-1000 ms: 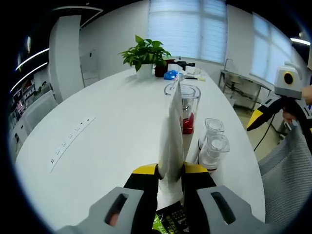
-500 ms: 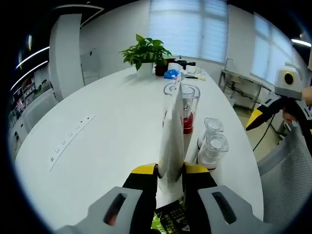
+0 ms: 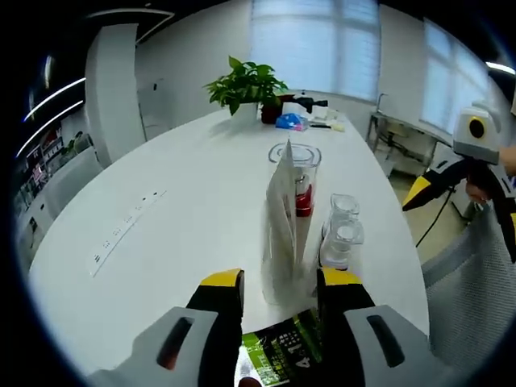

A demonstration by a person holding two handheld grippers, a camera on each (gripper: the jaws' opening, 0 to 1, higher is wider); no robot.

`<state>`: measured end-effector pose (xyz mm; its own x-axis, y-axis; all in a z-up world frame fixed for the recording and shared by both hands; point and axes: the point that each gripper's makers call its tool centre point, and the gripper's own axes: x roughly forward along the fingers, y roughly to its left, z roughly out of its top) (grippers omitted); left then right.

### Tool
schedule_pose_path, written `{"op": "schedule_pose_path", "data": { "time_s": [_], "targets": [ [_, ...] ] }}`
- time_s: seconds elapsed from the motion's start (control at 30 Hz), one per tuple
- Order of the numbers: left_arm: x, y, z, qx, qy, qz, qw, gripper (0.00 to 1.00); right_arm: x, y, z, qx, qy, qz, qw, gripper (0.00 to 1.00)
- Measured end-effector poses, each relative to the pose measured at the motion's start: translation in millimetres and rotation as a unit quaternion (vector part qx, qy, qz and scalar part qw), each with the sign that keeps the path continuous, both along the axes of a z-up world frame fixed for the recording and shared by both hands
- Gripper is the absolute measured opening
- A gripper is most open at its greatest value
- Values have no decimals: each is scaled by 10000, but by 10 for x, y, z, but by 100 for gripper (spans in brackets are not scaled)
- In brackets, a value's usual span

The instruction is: Arrange the skincare products in the storage area until every visible bottle or jar stands upright without overlapping.

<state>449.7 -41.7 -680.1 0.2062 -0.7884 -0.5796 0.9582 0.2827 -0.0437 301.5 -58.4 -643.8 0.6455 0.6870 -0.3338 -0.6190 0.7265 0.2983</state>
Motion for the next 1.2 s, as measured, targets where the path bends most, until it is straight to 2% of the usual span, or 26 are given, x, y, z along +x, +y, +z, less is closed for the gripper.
{"op": "schedule_pose_path", "data": {
  "time_s": [0.2, 0.43, 0.57, 0.73, 0.87, 1.2],
  "targets": [
    [-131, 204, 32, 5, 55, 235, 9997, 46, 18, -1, -3, 56, -12, -106, 9999, 98],
    [-362, 506, 57, -142, 193, 846, 9961, 58, -12, 32, 38, 157, -67, -231, 9996, 99],
    [-534, 676, 63, -227, 328, 1142, 9927, 62, -48, 62, 33, 233, -48, -270, 9994, 99],
    [-691, 914, 44, -283, 481, 1550, 9863, 69, -85, 96, 47, 294, -69, -271, 9992, 99],
    [-842, 1137, 34, -360, 629, 1861, 9799, 70, -123, 141, 68, 295, -66, -242, 9993, 99],
    [-1213, 1482, 90, -600, 696, 2517, 9634, 82, -199, 251, 124, 372, -103, -56, 9992, 99]
  ]
}}
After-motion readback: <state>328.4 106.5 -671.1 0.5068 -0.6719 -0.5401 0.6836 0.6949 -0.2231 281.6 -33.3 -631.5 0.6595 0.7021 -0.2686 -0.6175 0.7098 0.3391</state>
